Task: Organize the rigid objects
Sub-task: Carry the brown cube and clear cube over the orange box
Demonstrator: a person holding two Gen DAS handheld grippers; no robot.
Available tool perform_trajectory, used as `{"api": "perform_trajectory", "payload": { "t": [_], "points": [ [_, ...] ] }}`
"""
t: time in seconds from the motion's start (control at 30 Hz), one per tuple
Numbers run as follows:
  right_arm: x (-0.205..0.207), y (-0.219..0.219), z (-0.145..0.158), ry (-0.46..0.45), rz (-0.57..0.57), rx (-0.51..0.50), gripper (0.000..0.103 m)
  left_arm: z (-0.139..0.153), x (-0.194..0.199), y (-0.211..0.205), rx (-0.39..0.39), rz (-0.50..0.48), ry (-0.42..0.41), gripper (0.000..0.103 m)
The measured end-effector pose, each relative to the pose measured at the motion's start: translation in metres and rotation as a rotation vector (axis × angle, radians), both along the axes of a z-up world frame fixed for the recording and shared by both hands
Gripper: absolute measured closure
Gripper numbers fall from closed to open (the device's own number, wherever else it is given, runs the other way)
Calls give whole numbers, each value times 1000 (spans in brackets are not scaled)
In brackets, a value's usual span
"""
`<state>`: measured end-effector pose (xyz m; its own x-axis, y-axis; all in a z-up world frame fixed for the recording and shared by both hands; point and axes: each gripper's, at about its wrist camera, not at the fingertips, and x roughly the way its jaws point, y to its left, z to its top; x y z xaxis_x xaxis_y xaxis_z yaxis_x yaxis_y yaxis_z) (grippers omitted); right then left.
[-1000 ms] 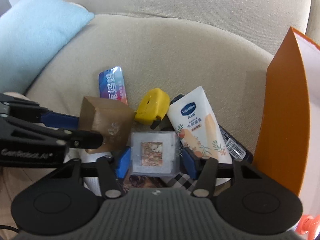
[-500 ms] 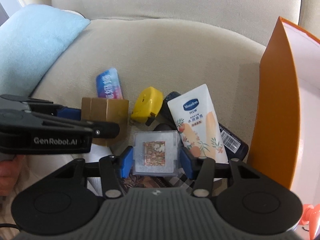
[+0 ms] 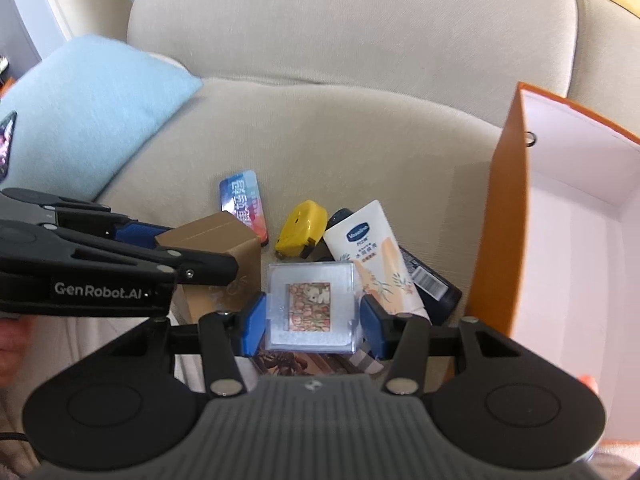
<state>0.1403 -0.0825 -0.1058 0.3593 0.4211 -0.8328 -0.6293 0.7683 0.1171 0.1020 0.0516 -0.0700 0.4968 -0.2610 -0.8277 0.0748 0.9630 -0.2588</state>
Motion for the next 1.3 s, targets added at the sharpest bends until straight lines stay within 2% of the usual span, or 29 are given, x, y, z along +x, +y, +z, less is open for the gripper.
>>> {"api": "perform_trajectory", "payload": {
  "t": [0.43, 0.6, 0.73, 0.9, 1.07, 1.17, 1.3],
  "points": [
    [-23, -74, 62, -111, -100, 139, 51, 67, -16, -58, -80, -114, -123, 51],
    [-19, -113, 82, -145, -172, 192, 51, 89, -3, -92, -120, -176, -168, 51],
    [-7, -148, 93, -164, -253, 210, 51, 97, 15, -121, -167, -217, -169, 51],
    [18, -198, 94, -153, -355, 208, 51, 85, 43, -159, -219, -270, -126, 51],
    [47, -227, 75, -90, -398, 154, 51, 54, 69, -195, -246, -279, -32, 51],
    [54, -237, 61, -48, -382, 120, 51, 34, 83, -210, -269, -276, 31, 51],
    [61, -240, 43, -5, -323, 53, 51, 10, 96, -231, -231, -323, 73, 51]
  ]
}}
